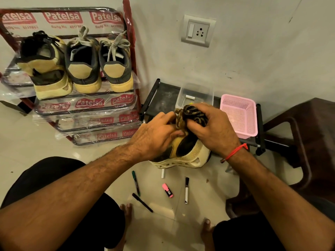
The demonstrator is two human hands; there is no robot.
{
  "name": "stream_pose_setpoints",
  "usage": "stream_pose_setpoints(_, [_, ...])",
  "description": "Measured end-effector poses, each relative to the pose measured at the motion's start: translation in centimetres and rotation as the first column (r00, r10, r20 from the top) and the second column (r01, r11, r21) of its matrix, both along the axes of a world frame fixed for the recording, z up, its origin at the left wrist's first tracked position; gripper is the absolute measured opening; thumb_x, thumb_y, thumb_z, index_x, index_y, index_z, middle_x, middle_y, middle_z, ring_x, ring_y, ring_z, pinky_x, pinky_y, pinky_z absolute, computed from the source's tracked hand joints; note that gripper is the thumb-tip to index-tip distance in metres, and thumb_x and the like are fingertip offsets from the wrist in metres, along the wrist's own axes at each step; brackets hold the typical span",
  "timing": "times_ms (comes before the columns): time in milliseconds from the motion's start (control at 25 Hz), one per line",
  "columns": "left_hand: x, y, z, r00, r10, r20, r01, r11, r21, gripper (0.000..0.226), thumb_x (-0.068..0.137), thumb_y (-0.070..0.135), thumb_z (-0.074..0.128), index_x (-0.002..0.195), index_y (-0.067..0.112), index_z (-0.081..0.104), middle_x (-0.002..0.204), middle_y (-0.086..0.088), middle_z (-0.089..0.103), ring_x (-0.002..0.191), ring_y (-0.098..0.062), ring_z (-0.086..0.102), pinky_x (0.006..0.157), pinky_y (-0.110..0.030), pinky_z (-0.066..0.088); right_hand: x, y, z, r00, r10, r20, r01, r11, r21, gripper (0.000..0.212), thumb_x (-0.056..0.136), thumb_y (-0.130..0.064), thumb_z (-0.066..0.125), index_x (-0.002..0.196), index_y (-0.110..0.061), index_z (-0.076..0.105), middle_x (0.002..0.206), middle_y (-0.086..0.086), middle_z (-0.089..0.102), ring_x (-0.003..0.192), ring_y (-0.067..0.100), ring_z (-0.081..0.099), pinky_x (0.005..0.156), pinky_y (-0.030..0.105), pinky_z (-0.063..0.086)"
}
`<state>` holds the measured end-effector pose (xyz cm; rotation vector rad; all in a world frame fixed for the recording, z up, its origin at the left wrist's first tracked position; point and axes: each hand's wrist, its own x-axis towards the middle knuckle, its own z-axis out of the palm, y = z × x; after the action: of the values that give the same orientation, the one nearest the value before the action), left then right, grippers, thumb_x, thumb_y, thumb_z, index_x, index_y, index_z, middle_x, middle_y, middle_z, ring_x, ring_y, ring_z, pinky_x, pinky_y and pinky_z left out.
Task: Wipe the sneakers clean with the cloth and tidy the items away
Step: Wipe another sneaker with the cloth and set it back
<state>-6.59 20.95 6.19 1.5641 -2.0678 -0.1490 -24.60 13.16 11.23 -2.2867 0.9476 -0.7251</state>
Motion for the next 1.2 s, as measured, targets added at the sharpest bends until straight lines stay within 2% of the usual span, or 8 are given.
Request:
stream_pose_setpoints(160, [0.7, -0.2, 0.0, 0.994, 0.104, -0.019, -0.103, 0.994, 0.047, 0.047, 0.096, 0.045, 0.034, 0.101, 0.014, 0.068, 0.119, 0.001, 0.052, 0.095, -0.016, 0.048, 0.063, -0.048, 0.054, 0.3, 0.9, 0.7, 0.997, 0.076, -0.014, -0.077, 0.994, -0.078, 0.042, 0.083, -0.044, 0.054, 0.112, -0.018, 0.068, 0.106, -0.002, 0.065, 0.100, 0.017, 0.060, 0.092, 0.044, 0.052])
stream_pose_setpoints(320, [1.0, -0.3, 0.0, 0.989, 0.144, 0.019, -0.146, 0.985, 0.088, 0.050, 0.093, 0.051, 0.034, 0.105, 0.016, 0.068, 0.115, 0.006, 0.046, 0.095, -0.013, 0.046, 0.065, -0.048, 0.054, 0.1, 1.0, 1.0, 0.986, 0.154, -0.070, -0.158, 0.986, -0.061, 0.035, 0.082, -0.041, 0.059, 0.103, -0.017, 0.071, 0.098, -0.004, 0.063, 0.092, 0.012, 0.059, 0.083, 0.030, 0.053])
stream_pose_setpoints(520, [1.0, -0.8, -0.2, 0.986, 0.109, -0.128, -0.097, 0.990, 0.100, 0.047, 0.099, 0.055, 0.031, 0.094, 0.018, 0.059, 0.105, 0.002, 0.044, 0.075, -0.009, 0.049, 0.060, -0.031, 0.050, -1.4, -1.4, 0.9, 0.993, -0.113, -0.029, 0.114, 0.993, 0.011, 0.023, 0.089, -0.027, 0.067, 0.109, -0.016, 0.070, 0.099, -0.001, 0.067, 0.091, 0.013, 0.062, 0.076, 0.010, 0.049])
stream_pose_setpoints(600, [1.0, -0.9, -0.3, 0.982, 0.102, -0.160, -0.074, 0.982, 0.172, 0.050, 0.095, 0.062, 0.033, 0.097, 0.018, 0.056, 0.105, 0.003, 0.042, 0.076, -0.011, 0.051, 0.060, -0.034, 0.051, -1.5, -1.6, 0.5, 0.989, -0.142, -0.048, 0.143, 0.990, 0.003, 0.025, 0.092, -0.028, 0.066, 0.114, -0.016, 0.068, 0.103, -0.001, 0.066, 0.093, 0.012, 0.061, 0.074, 0.005, 0.044])
stream_pose_setpoints(760, [1.1, -0.8, -0.3, 0.983, 0.157, -0.096, -0.136, 0.970, 0.201, 0.060, 0.094, 0.072, 0.031, 0.105, 0.019, 0.056, 0.104, 0.007, 0.044, 0.076, -0.011, 0.053, 0.062, -0.037, 0.054, -1.0, -1.5, -0.8, 0.970, -0.052, -0.237, 0.011, 0.985, -0.172, 0.034, 0.094, -0.031, 0.061, 0.125, -0.018, 0.061, 0.118, 0.003, 0.063, 0.110, 0.019, 0.055, 0.098, 0.036, 0.047])
stream_pose_setpoints(920, [0.9, -1.1, 0.4, 0.937, 0.314, -0.154, -0.276, 0.934, 0.226, 0.042, 0.103, 0.055, 0.038, 0.100, 0.017, 0.057, 0.087, 0.007, 0.055, 0.076, -0.015, 0.055, 0.062, -0.035, 0.044, 0.3, -0.3, -2.1, 0.937, -0.090, -0.337, -0.055, 0.916, -0.398, 0.046, 0.087, -0.033, 0.062, 0.130, -0.018, 0.057, 0.124, 0.006, 0.059, 0.116, 0.030, 0.050, 0.095, 0.048, 0.045])
stream_pose_setpoints(1080, [1.0, -1.4, 0.8, 0.775, 0.503, -0.383, -0.338, 0.842, 0.421, 0.039, 0.106, 0.046, 0.040, 0.095, 0.013, 0.059, 0.080, 0.001, 0.058, 0.079, -0.022, 0.058, 0.070, -0.039, 0.046, 2.1, 2.3, -3.3, 0.945, -0.024, -0.325, -0.138, 0.874, -0.467, 0.046, 0.082, -0.038, 0.061, 0.122, -0.016, 0.061, 0.120, 0.009, 0.058, 0.109, 0.033, 0.050, 0.085, 0.048, 0.048])
stream_pose_setpoints(1200, [2.2, -2.2, 1.2, 0.476, 0.718, -0.507, -0.416, 0.692, 0.590, 0.048, 0.104, 0.055, 0.039, 0.116, 0.015, 0.062, 0.104, -0.002, 0.062, 0.103, -0.025, 0.060, 0.090, -0.039, 0.049, 3.1, 5.5, -5.2, 0.924, 0.135, -0.358, -0.293, 0.851, -0.435, 0.043, 0.082, -0.042, 0.061, 0.118, -0.020, 0.062, 0.122, 0.008, 0.056, 0.105, 0.031, 0.050, 0.080, 0.046, 0.051])
